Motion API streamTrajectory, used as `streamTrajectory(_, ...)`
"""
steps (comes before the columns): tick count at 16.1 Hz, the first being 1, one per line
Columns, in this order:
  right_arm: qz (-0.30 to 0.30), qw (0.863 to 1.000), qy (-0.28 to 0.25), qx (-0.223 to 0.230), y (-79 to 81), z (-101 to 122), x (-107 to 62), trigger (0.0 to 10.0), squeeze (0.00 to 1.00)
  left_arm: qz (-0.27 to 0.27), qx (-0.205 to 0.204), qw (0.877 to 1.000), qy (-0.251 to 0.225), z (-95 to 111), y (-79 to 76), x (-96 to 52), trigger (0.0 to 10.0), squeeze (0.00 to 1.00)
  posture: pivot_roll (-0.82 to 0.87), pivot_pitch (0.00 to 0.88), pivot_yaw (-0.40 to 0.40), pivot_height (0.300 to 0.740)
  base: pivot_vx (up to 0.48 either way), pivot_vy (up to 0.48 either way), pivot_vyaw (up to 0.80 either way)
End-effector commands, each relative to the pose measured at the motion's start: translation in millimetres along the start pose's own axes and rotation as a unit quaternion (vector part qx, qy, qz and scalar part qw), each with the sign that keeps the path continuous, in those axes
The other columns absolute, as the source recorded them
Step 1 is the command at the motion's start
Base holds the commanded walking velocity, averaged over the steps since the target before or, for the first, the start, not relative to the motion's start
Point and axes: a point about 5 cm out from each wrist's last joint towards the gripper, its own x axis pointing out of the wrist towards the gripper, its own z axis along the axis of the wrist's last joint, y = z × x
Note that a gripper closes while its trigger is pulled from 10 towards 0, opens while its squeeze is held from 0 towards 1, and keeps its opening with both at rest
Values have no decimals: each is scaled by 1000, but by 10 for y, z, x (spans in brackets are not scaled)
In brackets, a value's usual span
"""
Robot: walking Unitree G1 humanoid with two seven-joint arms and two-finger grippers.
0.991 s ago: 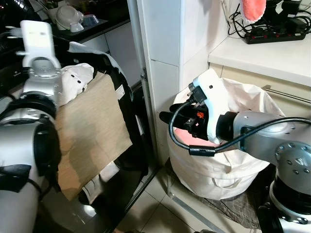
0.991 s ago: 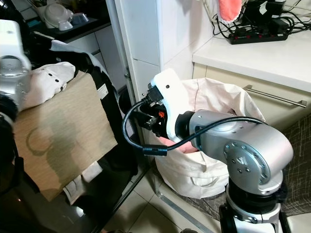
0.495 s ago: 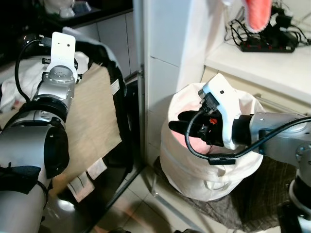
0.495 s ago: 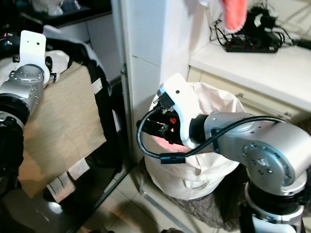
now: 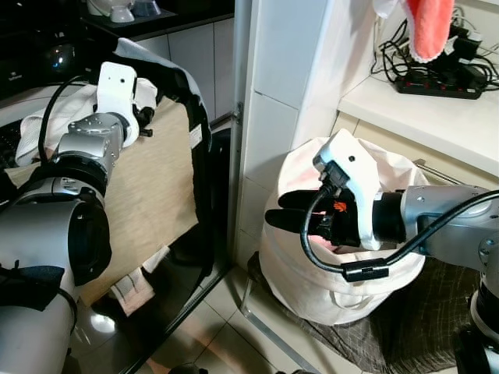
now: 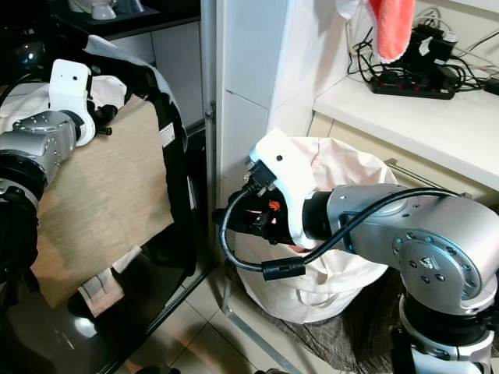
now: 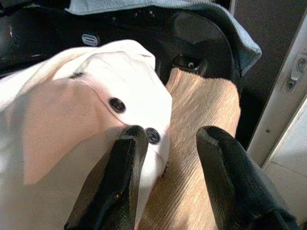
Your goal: Clothes washing
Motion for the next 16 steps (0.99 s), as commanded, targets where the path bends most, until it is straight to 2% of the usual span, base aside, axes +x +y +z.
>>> streamTrajectory(1, -1, 1000, 1, -4, 18, -14, -32, 10000, 0, -1, 7, 1000, 10, -9, 26, -8, 10000, 0, -263, 0, -38, 740, 0, 0, 0)
streamTrajectory(3, 2, 1000, 2, -3, 29, -23, -25, 10000, 0, -1, 38, 999, 39, -98, 72, -20, 10000, 0, -261, 0, -36, 740, 0, 0, 0)
streamTrajectory(5, 4, 1000, 1, -2, 39, -19, -10, 10000, 0, 36, 88, 994, 60, -177, 151, -34, 10000, 0, -262, 0, -34, 740, 0, 0, 0)
streamTrajectory(6, 6, 1000, 1, -3, 49, -16, 3, 10000, 0, 112, 116, 986, 51, -178, 282, -60, 10000, 0, -265, 0, -33, 740, 0, 0, 0)
streamTrajectory(7, 5, 1000, 1, -3, 49, -13, 8, 10000, 0, 198, 127, 972, 7, -52, 402, -98, 10000, 0, -267, 0, -31, 740, 0, 0, 0)
streamTrajectory(8, 4, 1000, 1, -3, 47, -12, 8, 10000, 0, 233, 132, 963, -17, 21, 446, -120, 10000, 0, -267, 0, -31, 740, 0, 0, 0)
streamTrajectory(9, -2, 1000, 0, -2, 37, -8, 14, 10000, 0, 277, 150, 946, -72, 215, 470, -155, 10000, 0, -271, 0, -23, 740, 0, 0, 0)
streamTrajectory(10, -8, 1000, -1, 0, 28, -3, 20, 10000, 0, 288, 143, 940, -113, 369, 446, -173, 10000, 0, -268, 0, -21, 740, 0, 0, 0)
streamTrajectory(11, -9, 1000, -2, 1, 23, 1, 23, 10000, 0, 288, 134, 940, -125, 418, 436, -179, 10000, 0, -268, 0, -21, 740, 0, 0, 0)
streamTrajectory(13, -19, 1000, -9, 7, 8, 23, 53, 10000, 0, 305, 71, 934, -174, 605, 412, -217, 10000, 0, -249, 0, -2, 740, 0, 0, 0)
streamTrajectory(14, -24, 1000, -13, 11, -1, 29, 70, 10000, 0, 290, 31, 938, -189, 645, 344, -204, 10000, 0, -238, 0, 3, 740, 0, 0, 0)
streamTrajectory(15, -26, 999, -14, 13, -4, 30, 76, 10000, 0, 280, 14, 941, -192, 648, 314, -193, 10000, 0, -238, 0, 3, 740, 0, 0, 0)
streamTrajectory(16, -36, 999, -18, 16, -22, 31, 86, 10000, 0, 246, -11, 950, -194, 638, 213, -156, 10000, 0, -222, 0, 14, 740, 0, 0, 0)
